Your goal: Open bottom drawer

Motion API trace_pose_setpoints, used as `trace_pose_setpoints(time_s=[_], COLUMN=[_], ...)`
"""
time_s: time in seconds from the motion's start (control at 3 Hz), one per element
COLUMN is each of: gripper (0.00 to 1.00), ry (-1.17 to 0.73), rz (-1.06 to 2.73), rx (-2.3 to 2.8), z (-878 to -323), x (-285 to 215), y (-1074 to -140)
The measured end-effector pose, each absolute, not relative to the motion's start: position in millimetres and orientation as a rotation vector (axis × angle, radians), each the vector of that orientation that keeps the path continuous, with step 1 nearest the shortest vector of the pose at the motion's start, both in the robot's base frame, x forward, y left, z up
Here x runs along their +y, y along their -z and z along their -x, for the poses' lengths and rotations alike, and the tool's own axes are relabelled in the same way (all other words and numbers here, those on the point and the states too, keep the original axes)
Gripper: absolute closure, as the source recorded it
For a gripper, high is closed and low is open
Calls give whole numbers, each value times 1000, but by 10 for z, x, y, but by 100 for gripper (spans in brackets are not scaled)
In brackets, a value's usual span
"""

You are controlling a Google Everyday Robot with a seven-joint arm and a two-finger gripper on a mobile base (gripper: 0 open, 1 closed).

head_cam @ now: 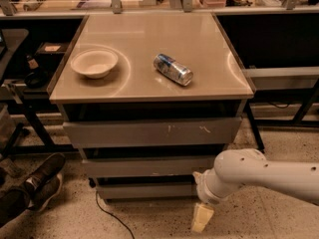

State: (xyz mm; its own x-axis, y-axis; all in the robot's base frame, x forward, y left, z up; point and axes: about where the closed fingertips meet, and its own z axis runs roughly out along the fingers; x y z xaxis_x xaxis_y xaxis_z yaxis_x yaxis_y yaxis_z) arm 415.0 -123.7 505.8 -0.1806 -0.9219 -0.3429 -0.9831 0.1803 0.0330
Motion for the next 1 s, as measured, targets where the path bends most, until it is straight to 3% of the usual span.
trace_pose_setpoints(time_s=[0.33, 1.0], gripper=[0, 0], ry=[-390, -420], rz=[1821, 1805], rx=[2213, 2236], z=[-4264, -4211], x=[-1210, -1190], y=[-4540, -4449])
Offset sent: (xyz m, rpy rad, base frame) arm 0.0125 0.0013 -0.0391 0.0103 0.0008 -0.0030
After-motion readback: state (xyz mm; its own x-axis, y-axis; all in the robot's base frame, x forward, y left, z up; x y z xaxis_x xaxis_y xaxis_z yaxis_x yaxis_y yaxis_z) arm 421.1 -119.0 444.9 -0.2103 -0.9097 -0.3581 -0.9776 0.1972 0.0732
